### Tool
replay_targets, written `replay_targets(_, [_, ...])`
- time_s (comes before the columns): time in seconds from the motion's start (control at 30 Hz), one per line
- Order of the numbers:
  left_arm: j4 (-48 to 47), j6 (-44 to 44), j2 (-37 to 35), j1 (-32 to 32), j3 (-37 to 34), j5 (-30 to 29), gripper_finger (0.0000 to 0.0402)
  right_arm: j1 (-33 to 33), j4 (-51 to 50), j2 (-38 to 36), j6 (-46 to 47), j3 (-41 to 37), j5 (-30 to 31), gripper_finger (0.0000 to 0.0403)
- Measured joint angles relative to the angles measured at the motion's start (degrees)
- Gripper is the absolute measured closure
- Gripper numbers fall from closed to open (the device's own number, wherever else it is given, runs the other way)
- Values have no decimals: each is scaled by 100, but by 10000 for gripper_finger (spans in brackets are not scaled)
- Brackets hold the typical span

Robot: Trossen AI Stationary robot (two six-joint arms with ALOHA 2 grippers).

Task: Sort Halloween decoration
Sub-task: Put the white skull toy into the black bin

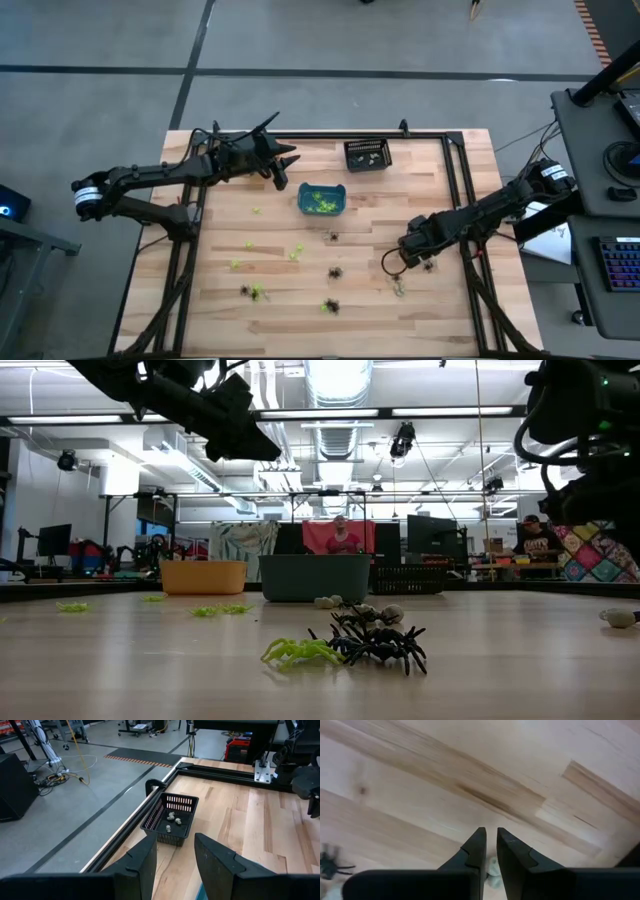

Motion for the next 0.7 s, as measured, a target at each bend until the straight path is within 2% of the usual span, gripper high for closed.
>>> replay_targets(0.23, [-18, 85, 0, 0, 0, 0, 286, -11, 672, 0, -575, 0, 94, 364])
replay_targets(0.3, [-16, 134, 0, 0, 0, 0, 286, -48, 973, 0, -515, 0, 299, 364])
replay_targets(0.43, [-16, 146, 0, 0, 0, 0, 286, -214, 1511, 0, -377, 0, 322, 364])
replay_targets(0.6, [-20, 149, 0, 0, 0, 0, 286, -370, 1662, 2, -568, 0, 452, 364])
replay_targets(0.7, [-29, 150, 0, 1, 0, 0, 286, -450, 1690, 2, -750, 0, 300, 367])
